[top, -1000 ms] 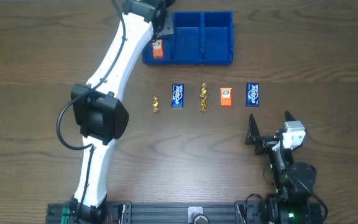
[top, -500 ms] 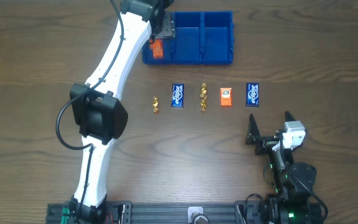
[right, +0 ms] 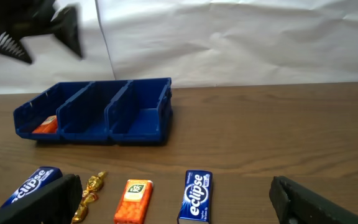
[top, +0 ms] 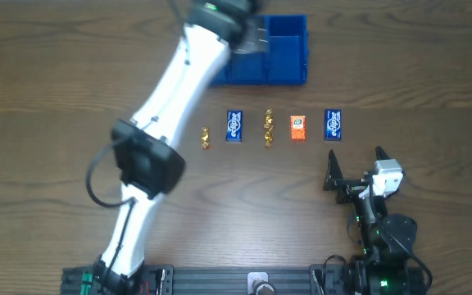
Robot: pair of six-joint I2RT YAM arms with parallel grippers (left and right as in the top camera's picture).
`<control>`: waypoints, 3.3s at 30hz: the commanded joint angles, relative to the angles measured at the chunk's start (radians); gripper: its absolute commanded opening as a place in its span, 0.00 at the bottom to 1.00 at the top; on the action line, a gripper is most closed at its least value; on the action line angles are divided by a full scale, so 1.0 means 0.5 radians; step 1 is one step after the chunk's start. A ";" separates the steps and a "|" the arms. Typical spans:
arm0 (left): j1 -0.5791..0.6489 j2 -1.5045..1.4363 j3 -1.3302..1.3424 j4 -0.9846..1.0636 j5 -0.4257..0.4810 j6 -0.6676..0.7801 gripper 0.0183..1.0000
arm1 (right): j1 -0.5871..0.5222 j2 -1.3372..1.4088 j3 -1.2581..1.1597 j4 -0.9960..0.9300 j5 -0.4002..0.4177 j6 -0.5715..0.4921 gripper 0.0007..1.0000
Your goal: Sort Candies Into Trays
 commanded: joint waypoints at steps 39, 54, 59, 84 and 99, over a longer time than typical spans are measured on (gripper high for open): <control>-0.569 0.507 -0.100 -0.101 0.374 -0.632 0.83 | -0.013 -0.014 0.001 -0.019 0.011 -0.027 1.00; -0.558 0.562 -0.100 -0.113 0.363 -0.617 0.78 | -0.013 -0.014 0.001 -0.019 0.011 -0.027 1.00; -0.540 0.602 -0.100 -0.109 0.402 -0.618 0.77 | -0.013 -0.014 0.001 -0.019 0.011 -0.026 1.00; -0.545 0.622 -0.027 -0.088 0.401 -0.591 0.35 | -0.013 -0.014 0.001 -0.019 0.011 -0.027 1.00; -0.206 -0.287 0.065 -0.086 -0.203 -0.105 0.35 | -0.013 -0.014 0.001 -0.019 0.011 -0.027 1.00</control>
